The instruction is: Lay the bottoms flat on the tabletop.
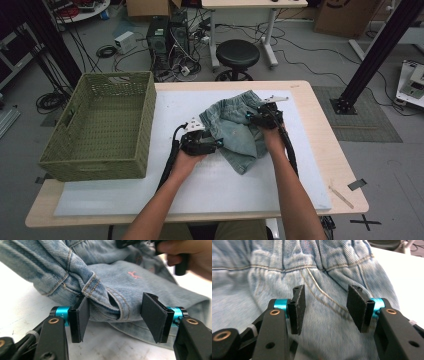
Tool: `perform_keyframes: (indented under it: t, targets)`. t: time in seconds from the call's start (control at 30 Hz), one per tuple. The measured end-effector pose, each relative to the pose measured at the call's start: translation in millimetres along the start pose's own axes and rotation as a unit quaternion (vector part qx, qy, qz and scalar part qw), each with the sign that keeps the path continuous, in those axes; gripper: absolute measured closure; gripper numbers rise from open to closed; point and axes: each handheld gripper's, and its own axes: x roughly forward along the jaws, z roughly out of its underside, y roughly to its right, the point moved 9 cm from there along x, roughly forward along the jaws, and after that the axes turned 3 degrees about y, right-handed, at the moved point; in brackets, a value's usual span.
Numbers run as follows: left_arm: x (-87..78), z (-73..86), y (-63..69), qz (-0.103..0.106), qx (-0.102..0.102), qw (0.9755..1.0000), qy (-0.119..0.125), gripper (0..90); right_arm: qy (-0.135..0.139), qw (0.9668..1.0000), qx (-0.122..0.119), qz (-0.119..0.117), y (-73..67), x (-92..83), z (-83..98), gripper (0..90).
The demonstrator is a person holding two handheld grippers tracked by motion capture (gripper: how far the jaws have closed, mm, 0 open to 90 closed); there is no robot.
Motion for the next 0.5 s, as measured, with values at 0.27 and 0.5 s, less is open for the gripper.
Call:
perform_keyframes:
  t: [0.27,0.5]
  targets:
    - [8.7,-6.0,-1.6,-0.029,0.004,0.9995,-0.008,74.7,0.034,0.9988,-0.008,-0.034,-1.1,-39.2,12.3,50.5]
    - [-7.3,-25.4,-23.8,-0.052,-0.026,0.9975,0.039,79.9,0.024,0.9975,-0.032,-0.059,-7.7,-64.4,37.4,55.7]
